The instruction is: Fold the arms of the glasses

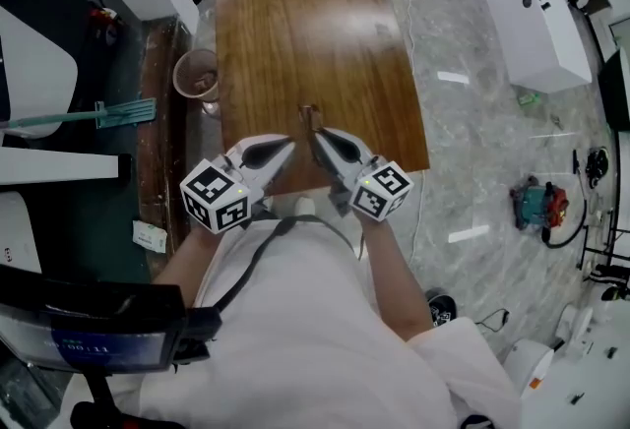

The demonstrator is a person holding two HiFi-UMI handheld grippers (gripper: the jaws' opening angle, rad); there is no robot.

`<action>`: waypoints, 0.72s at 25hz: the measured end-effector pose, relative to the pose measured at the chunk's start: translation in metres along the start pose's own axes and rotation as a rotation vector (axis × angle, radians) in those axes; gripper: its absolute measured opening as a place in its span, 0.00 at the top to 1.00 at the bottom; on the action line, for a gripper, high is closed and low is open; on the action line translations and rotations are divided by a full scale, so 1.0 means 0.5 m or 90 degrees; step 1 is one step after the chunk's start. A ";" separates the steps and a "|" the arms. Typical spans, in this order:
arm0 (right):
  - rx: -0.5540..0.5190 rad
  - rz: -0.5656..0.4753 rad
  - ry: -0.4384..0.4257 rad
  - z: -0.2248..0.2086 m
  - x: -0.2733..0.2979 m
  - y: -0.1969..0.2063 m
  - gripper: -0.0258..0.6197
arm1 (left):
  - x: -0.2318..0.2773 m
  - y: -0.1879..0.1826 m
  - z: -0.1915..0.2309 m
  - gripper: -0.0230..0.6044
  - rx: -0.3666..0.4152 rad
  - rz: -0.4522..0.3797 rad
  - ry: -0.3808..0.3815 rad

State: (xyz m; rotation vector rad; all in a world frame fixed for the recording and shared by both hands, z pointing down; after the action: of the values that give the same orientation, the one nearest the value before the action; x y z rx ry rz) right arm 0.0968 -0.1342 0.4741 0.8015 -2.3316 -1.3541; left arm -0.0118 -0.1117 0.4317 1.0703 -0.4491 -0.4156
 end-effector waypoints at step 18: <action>-0.779 0.474 -0.063 -0.259 0.198 0.241 0.91 | -0.173 0.183 0.142 0.96 -0.173 0.031 -0.269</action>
State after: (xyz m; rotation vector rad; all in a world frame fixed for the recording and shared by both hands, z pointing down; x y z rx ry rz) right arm 0.0515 -0.2366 0.6429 -0.4549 -1.1428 -1.9504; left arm -0.1126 -0.0799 0.5301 0.7048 -0.7684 -0.6447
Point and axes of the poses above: the fingertips, and each gripper's own axes: x forward along the fingers, z to its left, y out of its underside, the point moved 4 cm from there along -x, backward along the fingers, and after that the axes turned 4 degrees about -z, right-handed, at the moved point
